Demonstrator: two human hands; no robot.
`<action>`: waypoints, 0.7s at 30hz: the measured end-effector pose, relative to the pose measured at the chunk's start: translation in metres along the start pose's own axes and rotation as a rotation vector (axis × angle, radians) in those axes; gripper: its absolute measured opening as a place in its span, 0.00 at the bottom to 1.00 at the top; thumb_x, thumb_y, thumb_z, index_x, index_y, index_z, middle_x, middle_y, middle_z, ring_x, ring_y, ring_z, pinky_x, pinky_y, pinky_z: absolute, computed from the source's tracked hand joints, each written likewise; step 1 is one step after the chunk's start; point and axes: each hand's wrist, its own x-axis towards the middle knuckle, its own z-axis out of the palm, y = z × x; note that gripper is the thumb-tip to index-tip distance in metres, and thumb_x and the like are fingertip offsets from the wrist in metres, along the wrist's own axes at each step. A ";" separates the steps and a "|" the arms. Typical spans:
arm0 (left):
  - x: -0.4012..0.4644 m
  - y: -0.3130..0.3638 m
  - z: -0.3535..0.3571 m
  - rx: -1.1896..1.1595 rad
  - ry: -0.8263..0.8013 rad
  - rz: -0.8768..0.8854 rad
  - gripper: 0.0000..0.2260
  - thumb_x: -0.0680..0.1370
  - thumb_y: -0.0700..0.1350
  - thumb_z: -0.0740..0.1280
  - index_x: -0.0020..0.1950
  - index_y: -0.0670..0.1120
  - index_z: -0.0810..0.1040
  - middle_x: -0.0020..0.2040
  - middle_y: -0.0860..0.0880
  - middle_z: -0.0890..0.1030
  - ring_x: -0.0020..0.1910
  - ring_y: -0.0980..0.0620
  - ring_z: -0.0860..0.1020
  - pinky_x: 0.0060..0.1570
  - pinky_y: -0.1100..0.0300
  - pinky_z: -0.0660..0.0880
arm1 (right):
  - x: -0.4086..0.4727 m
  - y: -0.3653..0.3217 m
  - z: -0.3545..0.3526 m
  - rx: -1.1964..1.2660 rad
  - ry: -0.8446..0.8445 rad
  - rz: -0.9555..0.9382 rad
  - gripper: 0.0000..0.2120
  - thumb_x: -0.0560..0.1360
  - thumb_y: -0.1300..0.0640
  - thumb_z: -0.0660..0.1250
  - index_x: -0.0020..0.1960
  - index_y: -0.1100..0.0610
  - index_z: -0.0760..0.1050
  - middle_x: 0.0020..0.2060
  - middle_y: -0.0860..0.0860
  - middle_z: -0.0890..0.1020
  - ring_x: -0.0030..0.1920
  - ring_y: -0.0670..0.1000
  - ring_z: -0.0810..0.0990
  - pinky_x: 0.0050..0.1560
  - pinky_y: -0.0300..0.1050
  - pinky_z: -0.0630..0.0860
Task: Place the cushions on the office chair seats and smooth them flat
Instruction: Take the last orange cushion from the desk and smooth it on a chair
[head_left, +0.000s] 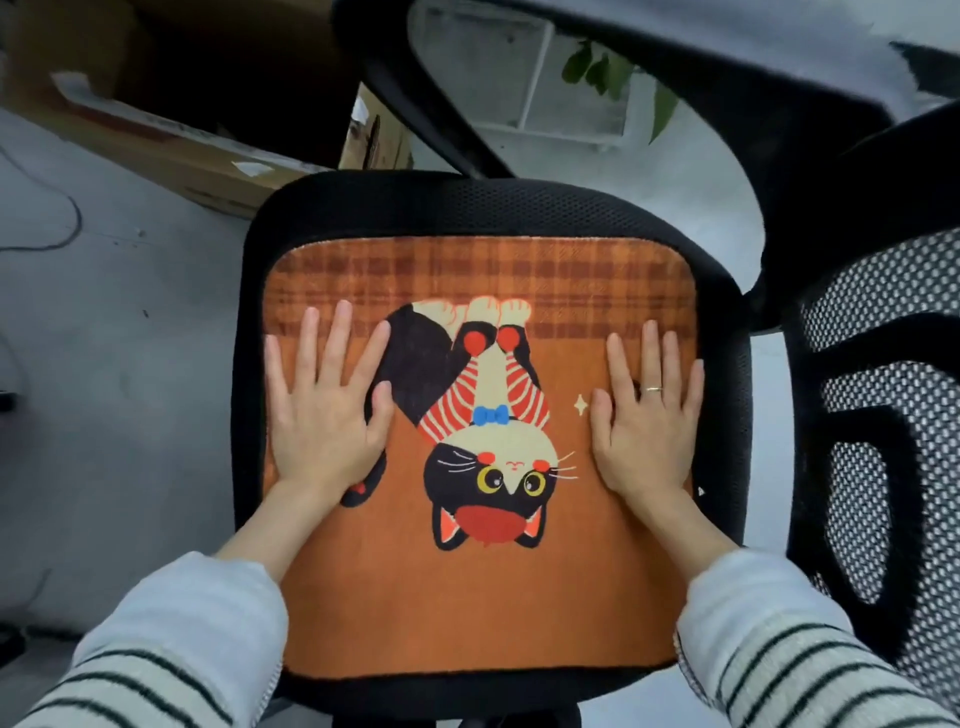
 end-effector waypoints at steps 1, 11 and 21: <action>-0.002 0.000 0.000 -0.006 -0.006 0.000 0.24 0.78 0.52 0.51 0.75 0.52 0.56 0.77 0.45 0.56 0.76 0.43 0.52 0.72 0.40 0.45 | -0.001 0.000 0.000 0.002 -0.003 -0.003 0.27 0.78 0.47 0.50 0.75 0.53 0.51 0.75 0.57 0.59 0.75 0.56 0.53 0.74 0.54 0.41; -0.089 0.024 0.013 -0.038 -0.076 -0.147 0.25 0.77 0.52 0.50 0.75 0.51 0.55 0.76 0.43 0.56 0.75 0.40 0.51 0.71 0.38 0.42 | -0.072 0.006 0.011 -0.030 -0.015 -0.005 0.27 0.77 0.50 0.51 0.75 0.54 0.53 0.74 0.58 0.61 0.74 0.57 0.54 0.73 0.57 0.44; -0.092 0.062 -0.003 -0.198 -0.133 -0.124 0.24 0.79 0.50 0.48 0.76 0.52 0.54 0.77 0.46 0.52 0.76 0.43 0.46 0.69 0.31 0.42 | -0.080 -0.054 -0.008 0.111 -0.091 -0.002 0.26 0.78 0.48 0.51 0.76 0.52 0.56 0.76 0.55 0.58 0.76 0.58 0.54 0.72 0.65 0.44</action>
